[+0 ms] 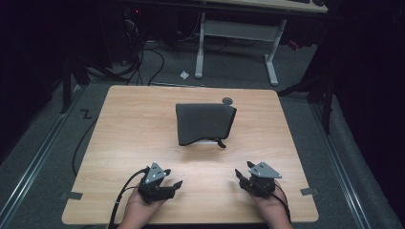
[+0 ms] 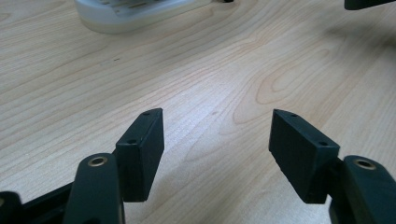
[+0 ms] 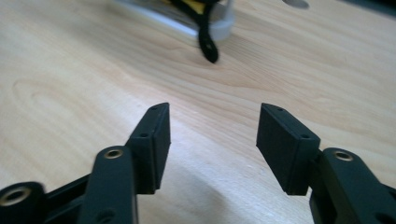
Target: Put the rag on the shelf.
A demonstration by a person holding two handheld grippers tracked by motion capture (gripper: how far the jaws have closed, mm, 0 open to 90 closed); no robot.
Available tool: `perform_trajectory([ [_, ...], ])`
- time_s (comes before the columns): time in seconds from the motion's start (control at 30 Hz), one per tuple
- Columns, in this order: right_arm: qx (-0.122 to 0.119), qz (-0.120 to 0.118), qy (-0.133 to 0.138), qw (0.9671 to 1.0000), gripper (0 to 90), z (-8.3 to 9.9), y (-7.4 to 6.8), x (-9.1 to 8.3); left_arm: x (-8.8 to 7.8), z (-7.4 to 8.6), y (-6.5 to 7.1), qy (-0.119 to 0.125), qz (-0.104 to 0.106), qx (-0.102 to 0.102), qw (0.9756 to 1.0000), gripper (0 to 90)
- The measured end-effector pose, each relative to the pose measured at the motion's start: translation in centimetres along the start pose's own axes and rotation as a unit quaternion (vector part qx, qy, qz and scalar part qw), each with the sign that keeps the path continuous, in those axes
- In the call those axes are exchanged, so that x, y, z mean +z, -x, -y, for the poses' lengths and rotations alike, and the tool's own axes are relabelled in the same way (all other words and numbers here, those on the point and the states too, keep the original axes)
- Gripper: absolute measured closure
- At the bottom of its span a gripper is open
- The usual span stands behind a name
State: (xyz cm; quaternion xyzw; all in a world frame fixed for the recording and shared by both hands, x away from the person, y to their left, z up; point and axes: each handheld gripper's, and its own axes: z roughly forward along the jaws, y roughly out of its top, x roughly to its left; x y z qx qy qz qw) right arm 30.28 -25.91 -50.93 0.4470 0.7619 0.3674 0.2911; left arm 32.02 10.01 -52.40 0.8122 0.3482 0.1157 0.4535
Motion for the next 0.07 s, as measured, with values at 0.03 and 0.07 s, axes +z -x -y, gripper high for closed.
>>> perform_trajectory([
  [0.03,0.017,-0.004,0.000,0.9999,44.9,0.10,0.29,0.12,-0.08,-0.07,-0.09,0.003,0.000,-0.001,1.0000,36.3],
  [0.07,0.026,-0.009,-0.001,0.9996,44.7,0.23,0.49,0.26,-0.13,-0.10,-0.14,0.003,0.001,-0.001,1.0000,36.4],
])
